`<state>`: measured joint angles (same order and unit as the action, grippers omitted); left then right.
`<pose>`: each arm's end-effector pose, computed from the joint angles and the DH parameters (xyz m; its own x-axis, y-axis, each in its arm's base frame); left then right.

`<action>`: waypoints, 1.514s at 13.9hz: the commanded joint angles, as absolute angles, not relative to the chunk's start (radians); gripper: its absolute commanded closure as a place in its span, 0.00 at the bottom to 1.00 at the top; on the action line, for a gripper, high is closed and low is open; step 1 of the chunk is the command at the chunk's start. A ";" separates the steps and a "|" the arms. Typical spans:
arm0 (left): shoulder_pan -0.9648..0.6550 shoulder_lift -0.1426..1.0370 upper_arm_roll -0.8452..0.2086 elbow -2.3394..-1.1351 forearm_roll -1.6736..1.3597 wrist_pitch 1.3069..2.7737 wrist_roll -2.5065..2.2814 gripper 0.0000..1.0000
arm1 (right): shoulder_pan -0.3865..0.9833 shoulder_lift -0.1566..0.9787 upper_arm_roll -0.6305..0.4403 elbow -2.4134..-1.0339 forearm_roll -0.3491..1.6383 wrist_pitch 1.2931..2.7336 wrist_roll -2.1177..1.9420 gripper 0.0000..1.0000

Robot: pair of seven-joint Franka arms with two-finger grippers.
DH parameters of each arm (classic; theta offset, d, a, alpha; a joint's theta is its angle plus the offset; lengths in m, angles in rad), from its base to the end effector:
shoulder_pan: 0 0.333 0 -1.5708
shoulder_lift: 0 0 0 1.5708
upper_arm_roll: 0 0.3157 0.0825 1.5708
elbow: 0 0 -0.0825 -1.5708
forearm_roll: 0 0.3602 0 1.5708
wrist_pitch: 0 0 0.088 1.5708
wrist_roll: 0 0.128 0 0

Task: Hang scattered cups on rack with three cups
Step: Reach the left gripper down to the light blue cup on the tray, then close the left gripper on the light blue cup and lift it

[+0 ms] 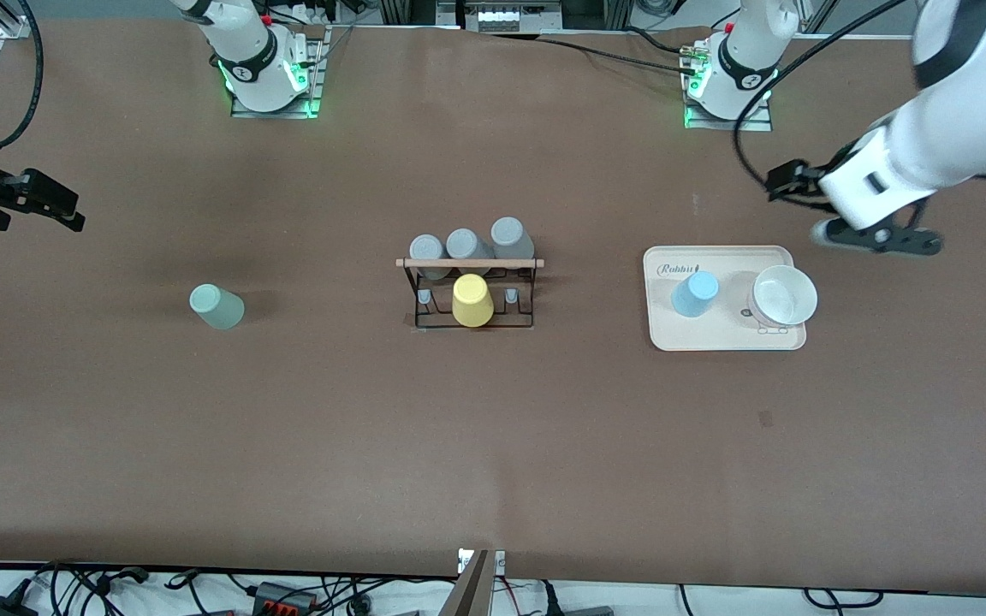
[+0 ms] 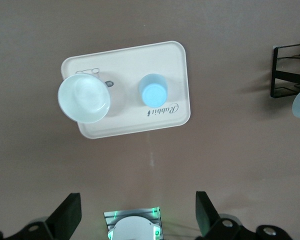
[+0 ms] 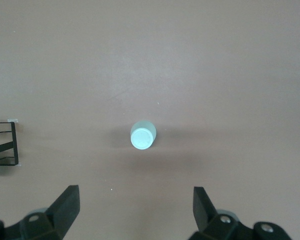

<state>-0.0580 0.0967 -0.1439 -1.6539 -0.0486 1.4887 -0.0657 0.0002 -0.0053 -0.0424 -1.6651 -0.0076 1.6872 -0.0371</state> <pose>0.5219 -0.1106 0.5104 0.9557 -0.1358 -0.2613 -0.1286 -0.9907 0.0446 0.5379 -0.0237 0.5737 0.9996 -0.0042 0.0271 -0.0044 -1.0000 0.0083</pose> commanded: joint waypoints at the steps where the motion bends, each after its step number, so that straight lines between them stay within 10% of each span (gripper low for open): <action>1: -0.057 0.095 -0.175 -1.837 -0.048 1.746 -0.063 0.00 | 0.003 -0.003 -0.041 -1.672 -0.021 1.690 -0.029 0.00; 8: -0.077 0.104 -0.255 -2.216 0.113 2.323 -0.217 0.00 | 0.018 0.064 -0.040 -1.669 -0.021 1.724 -0.032 0.00; 21: 0.005 0.236 -0.253 -2.339 0.167 2.595 -0.302 0.00 | 0.031 0.120 -0.040 -1.669 -0.021 1.781 -0.041 0.00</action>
<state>-0.0075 0.2344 -0.2469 -2.3134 0.1381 2.5617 -0.2918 0.0279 0.1177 -0.0404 -1.6674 -0.0076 1.7684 -0.0369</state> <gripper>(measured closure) 0.000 0.000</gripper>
